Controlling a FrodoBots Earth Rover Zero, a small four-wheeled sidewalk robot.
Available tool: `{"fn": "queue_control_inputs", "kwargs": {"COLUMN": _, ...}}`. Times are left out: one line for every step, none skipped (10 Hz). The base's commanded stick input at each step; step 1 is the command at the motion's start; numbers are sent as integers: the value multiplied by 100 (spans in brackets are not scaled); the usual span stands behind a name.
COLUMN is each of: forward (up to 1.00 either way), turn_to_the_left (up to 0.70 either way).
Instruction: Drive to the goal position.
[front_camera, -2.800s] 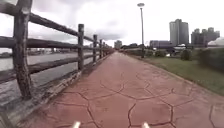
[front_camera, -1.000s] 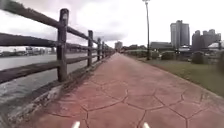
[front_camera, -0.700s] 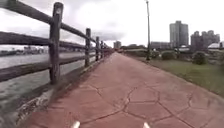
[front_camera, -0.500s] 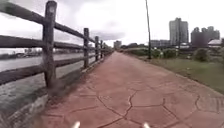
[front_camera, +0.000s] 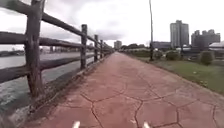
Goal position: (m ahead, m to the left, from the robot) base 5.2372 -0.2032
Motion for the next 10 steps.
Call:
{"fn": "queue_control_inputs", "kwargs": {"forward": 70, "turn_to_the_left": 0}}
{"fn": "queue_control_inputs", "kwargs": {"forward": 70, "turn_to_the_left": 0}}
{"fn": "queue_control_inputs", "kwargs": {"forward": 70, "turn_to_the_left": 0}}
{"fn": "queue_control_inputs", "kwargs": {"forward": 70, "turn_to_the_left": 0}}
{"fn": "queue_control_inputs", "kwargs": {"forward": 70, "turn_to_the_left": 0}}
{"fn": "queue_control_inputs", "kwargs": {"forward": 70, "turn_to_the_left": 0}}
{"fn": "queue_control_inputs", "kwargs": {"forward": 70, "turn_to_the_left": 0}}
{"fn": "queue_control_inputs", "kwargs": {"forward": 70, "turn_to_the_left": 0}}
{"fn": "queue_control_inputs", "kwargs": {"forward": 70, "turn_to_the_left": 0}}
{"fn": "queue_control_inputs", "kwargs": {"forward": 70, "turn_to_the_left": 0}}
